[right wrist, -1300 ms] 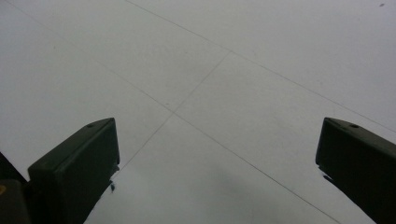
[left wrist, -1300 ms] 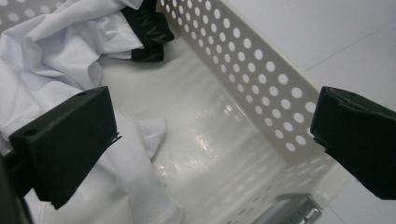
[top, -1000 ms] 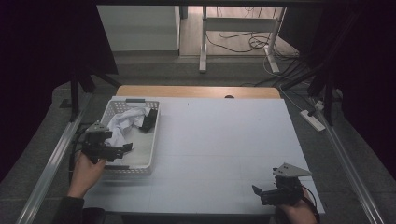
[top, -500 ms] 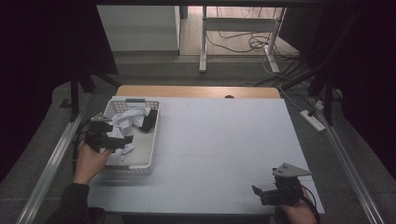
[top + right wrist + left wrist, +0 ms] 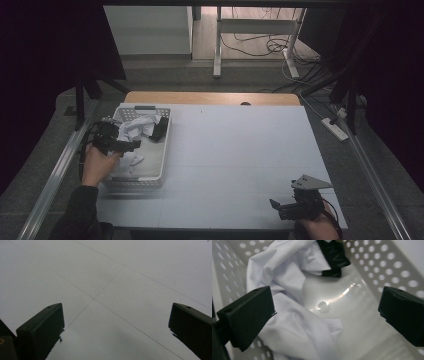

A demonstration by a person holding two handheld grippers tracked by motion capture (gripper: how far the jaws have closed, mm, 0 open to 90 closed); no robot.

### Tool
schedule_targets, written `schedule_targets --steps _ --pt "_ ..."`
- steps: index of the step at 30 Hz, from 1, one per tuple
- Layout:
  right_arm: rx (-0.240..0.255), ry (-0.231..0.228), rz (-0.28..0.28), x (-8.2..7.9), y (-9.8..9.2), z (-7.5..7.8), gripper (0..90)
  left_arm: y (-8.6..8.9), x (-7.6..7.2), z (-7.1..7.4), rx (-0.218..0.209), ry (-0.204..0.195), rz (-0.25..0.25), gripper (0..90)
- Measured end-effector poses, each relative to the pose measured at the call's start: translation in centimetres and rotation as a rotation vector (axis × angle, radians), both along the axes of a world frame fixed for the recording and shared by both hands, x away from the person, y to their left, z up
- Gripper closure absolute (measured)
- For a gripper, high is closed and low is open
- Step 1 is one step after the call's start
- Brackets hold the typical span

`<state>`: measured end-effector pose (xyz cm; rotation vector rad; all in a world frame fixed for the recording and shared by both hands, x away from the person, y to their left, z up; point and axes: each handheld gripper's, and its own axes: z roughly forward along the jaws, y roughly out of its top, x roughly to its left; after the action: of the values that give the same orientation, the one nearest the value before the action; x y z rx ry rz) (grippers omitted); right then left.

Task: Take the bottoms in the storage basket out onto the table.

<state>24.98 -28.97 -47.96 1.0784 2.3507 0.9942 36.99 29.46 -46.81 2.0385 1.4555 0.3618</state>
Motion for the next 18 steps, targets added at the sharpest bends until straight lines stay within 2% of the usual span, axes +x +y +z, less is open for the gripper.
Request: schedule_targets --steps 2,4,5,10,16,18 --pt "0.0 0.0 0.0 0.0 0.0 0.0 0.8 0.1 0.4 -0.4 0.005 0.031 0.002 0.2" --pt "-0.001 0.0 0.001 0.0 0.0 0.0 0.8 0.0 0.8 -0.8 0.029 0.063 0.005 0.2" --pt "-0.001 0.0 0.001 0.0 0.0 0.0 0.8 0.0 1.0 -1.0 0.032 0.086 0.005 0.2" --pt "-0.001 -0.002 0.003 0.0 0.0 0.0 0.8 -0.2 1.5 -2.0 0.035 0.148 -0.021 0.9" --pt "-0.005 -0.003 0.005 -0.1 0.1 0.0 0.8 -1.1 1.9 -2.6 0.134 0.197 -0.031 4.6" --pt "-0.005 -0.004 0.005 -0.1 0.1 0.0 0.8 -1.5 2.1 -3.1 0.133 0.23 -0.051 6.2"
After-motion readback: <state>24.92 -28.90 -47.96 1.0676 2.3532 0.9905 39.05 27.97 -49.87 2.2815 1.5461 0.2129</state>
